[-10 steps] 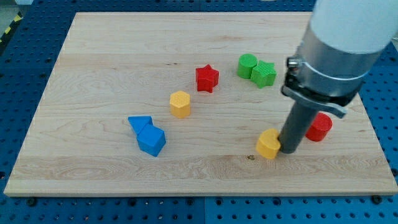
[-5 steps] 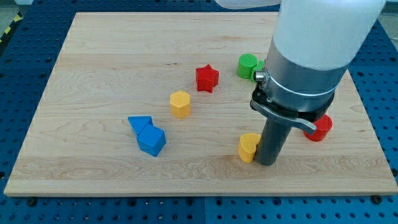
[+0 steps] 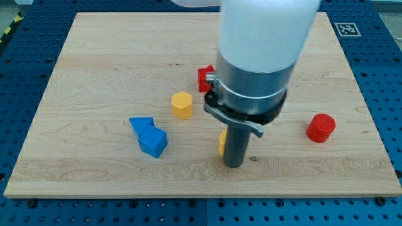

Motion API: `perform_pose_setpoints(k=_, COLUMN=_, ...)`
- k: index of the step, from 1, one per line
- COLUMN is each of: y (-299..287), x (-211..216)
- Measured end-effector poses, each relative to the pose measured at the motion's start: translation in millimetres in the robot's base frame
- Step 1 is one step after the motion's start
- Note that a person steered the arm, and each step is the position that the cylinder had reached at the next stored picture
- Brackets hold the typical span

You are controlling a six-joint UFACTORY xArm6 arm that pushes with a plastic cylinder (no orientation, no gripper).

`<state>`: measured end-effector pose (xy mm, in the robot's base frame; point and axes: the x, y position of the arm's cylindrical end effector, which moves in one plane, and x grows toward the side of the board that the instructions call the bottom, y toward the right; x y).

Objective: Move the yellow heart closer to the yellow hexagon

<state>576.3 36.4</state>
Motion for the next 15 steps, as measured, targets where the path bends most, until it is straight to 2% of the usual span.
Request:
perform_pose_setpoints(k=2, y=-2, x=-30)
perform_pose_setpoints(k=5, y=74, x=-35)
perform_pose_setpoints(k=9, y=-4, x=-53)
perform_pose_setpoints(k=11, y=58, x=-42)
perform_pose_setpoints(k=12, y=60, x=-61)
perform_pose_setpoints(k=15, y=35, x=-77)
